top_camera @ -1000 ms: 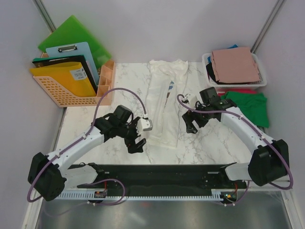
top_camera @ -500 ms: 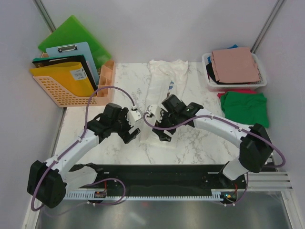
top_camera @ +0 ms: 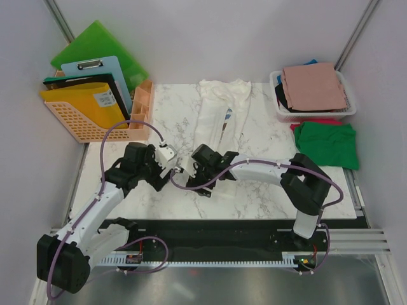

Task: Fold and stack the t-shirts
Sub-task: Fold the tshirt

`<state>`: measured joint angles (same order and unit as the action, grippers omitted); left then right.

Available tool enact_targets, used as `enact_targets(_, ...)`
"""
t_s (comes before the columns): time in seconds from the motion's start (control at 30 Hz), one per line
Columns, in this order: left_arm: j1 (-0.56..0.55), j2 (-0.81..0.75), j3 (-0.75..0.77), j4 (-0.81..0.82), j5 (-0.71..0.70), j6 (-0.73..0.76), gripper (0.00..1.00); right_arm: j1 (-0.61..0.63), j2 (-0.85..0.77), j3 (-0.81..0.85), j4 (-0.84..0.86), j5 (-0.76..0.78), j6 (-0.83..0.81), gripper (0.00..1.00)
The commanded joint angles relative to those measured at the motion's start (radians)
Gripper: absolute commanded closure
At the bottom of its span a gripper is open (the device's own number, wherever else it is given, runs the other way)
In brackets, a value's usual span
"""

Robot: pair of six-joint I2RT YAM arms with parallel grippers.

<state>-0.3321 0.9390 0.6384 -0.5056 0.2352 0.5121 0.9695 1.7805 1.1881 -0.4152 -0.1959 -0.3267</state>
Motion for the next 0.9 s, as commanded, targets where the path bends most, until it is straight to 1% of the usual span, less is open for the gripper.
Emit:
enact_targets(0.0,0.005,-0.012,0.049,-0.013,-0.016,-0.017,0.0,0.014,0.051,-0.002,0.081,0.03,0.017,0.21)
enact_targets(0.07,0.005,-0.014,0.047,-0.014,-0.011,-0.015,0.0,0.023,0.069,-0.01,0.095,0.042,0.023,0.24)
enact_targets(0.1,0.005,-0.02,0.043,-0.013,-0.013,-0.015,0.0,0.031,0.076,-0.012,0.102,0.049,0.025,0.38)
enact_targets(0.13,0.005,-0.022,0.038,-0.014,-0.013,-0.012,0.0,0.034,0.08,-0.013,0.105,0.052,0.025,0.5)
enact_targets(0.17,0.004,-0.025,0.035,-0.014,-0.017,-0.014,0.0,0.034,0.085,-0.01,0.101,0.05,0.023,0.66)
enact_targets(0.2,0.004,-0.025,0.026,-0.014,-0.023,-0.011,0.0,0.043,0.091,-0.008,0.095,0.058,0.023,0.88)
enact_targets(0.23,0.005,-0.028,0.02,-0.013,-0.027,-0.007,0.0,0.046,0.089,-0.008,0.076,0.064,0.026,1.0)
enact_targets(0.33,0.007,-0.014,-0.003,-0.005,-0.054,0.011,0.0,0.055,0.07,-0.015,0.043,0.061,0.02,1.0)
enact_targets(0.37,0.005,-0.008,-0.008,0.004,-0.068,0.017,0.0,0.054,0.056,-0.024,0.035,0.056,0.012,0.98)
enact_targets(0.43,0.005,0.009,-0.014,0.013,-0.079,0.02,0.0,0.054,0.048,-0.028,0.006,0.046,-0.018,0.89)
enact_targets(0.47,0.005,0.015,-0.013,0.016,-0.086,0.022,0.0,0.055,0.045,-0.027,-0.008,0.041,-0.028,0.82)
enact_targets(0.5,0.007,0.021,-0.009,0.024,-0.089,0.02,0.0,0.054,0.042,-0.027,-0.026,0.036,-0.031,0.6)
enact_targets(0.53,0.007,0.026,-0.008,0.027,-0.091,0.019,0.0,0.054,0.039,-0.025,-0.034,0.029,-0.031,0.5)
enact_targets(0.57,0.007,0.037,-0.005,0.029,-0.093,0.02,0.0,0.054,0.033,-0.019,-0.046,0.018,-0.04,0.43)
enact_targets(0.6,0.007,0.04,-0.003,0.036,-0.094,0.02,0.0,0.055,0.027,-0.016,-0.063,0.01,-0.041,0.33)
enact_targets(0.7,0.008,0.053,-0.006,0.047,-0.1,0.022,0.0,0.055,-0.001,0.008,-0.117,-0.025,-0.054,0.27)
enact_targets(0.87,0.013,0.06,-0.043,0.065,-0.1,0.02,0.0,0.055,-0.097,0.074,-0.188,-0.01,-0.067,0.26)
